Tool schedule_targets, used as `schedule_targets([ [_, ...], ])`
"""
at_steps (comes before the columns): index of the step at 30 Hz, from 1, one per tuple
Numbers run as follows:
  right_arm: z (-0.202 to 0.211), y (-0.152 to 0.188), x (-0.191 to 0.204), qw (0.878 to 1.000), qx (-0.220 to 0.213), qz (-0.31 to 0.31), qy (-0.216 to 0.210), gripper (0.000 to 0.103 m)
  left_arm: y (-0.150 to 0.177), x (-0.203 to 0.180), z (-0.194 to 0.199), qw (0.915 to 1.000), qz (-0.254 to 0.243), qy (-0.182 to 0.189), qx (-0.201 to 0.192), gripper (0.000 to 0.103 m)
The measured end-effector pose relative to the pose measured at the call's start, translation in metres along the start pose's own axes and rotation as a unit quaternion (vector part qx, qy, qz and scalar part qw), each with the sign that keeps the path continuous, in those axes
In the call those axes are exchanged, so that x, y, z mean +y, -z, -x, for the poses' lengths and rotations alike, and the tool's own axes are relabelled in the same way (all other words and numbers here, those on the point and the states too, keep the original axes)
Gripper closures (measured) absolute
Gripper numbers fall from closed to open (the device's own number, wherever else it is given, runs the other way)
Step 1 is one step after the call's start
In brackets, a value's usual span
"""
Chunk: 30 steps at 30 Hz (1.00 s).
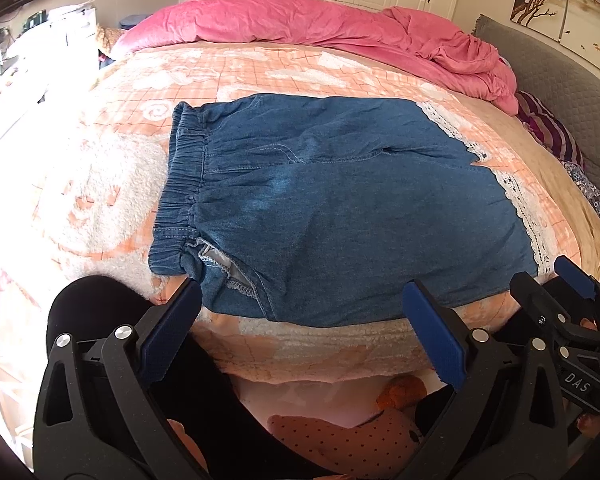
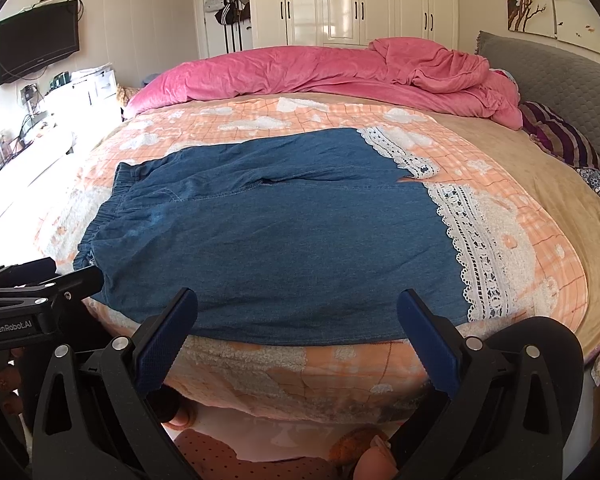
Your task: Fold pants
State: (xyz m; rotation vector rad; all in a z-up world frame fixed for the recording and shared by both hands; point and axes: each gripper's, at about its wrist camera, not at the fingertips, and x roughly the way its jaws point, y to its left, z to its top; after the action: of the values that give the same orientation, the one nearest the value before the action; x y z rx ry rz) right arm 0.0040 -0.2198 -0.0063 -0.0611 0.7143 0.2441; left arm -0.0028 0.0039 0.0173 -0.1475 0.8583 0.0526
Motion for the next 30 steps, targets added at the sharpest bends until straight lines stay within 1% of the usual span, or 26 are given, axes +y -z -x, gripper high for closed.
schedule_targets([
  [6, -0.005, -0.006, -0.003, 1.0, 0.0, -0.003, 0.0, 0.004, -0.002, 0.0, -0.003, 1.0, 0.002, -0.001, 0.0, 0.008],
  [8, -0.008, -0.011, -0.005, 1.0, -0.002, -0.002, -0.003, 0.004, -0.006, 0.002, -0.007, 1.0, 0.002, 0.006, 0.001, 0.008],
  [11, -0.015, -0.023, -0.009, 1.0, -0.009, 0.002, -0.006, 0.004, -0.012, 0.007, -0.014, 1.0, 0.005, 0.006, -0.004, 0.008],
  [14, -0.025, -0.035, -0.01, 1.0, -0.015, 0.012, -0.006, 0.004, -0.019, 0.013, -0.023, 0.9999, 0.009, 0.01, 0.002, 0.008],
  [16, -0.035, -0.044, -0.007, 1.0, -0.014, 0.024, -0.012, 0.004, -0.027, 0.019, -0.03, 0.9999, 0.012, 0.006, 0.004, 0.008],
  [21, -0.065, -0.066, 0.004, 0.998, 0.0, 0.043, -0.045, 0.004, -0.051, 0.044, -0.047, 0.9993, 0.035, -0.008, 0.0, 0.008],
  [23, -0.081, -0.077, 0.009, 0.997, 0.017, 0.043, -0.061, 0.004, -0.063, 0.056, -0.056, 0.9989, 0.045, -0.016, 0.006, 0.008],
  [26, -0.097, -0.09, 0.016, 0.996, 0.022, 0.052, -0.071, 0.004, -0.079, 0.071, -0.064, 0.9982, 0.055, -0.026, -0.001, 0.008],
  [28, -0.11, -0.1, 0.02, 0.994, 0.037, 0.049, -0.085, 0.004, -0.09, 0.083, -0.071, 0.9975, 0.063, -0.031, -0.003, 0.008],
  [30, -0.123, -0.11, 0.022, 0.993, 0.051, 0.048, -0.09, 0.004, -0.1, 0.095, -0.08, 0.9966, 0.073, -0.038, 0.003, 0.008],
])
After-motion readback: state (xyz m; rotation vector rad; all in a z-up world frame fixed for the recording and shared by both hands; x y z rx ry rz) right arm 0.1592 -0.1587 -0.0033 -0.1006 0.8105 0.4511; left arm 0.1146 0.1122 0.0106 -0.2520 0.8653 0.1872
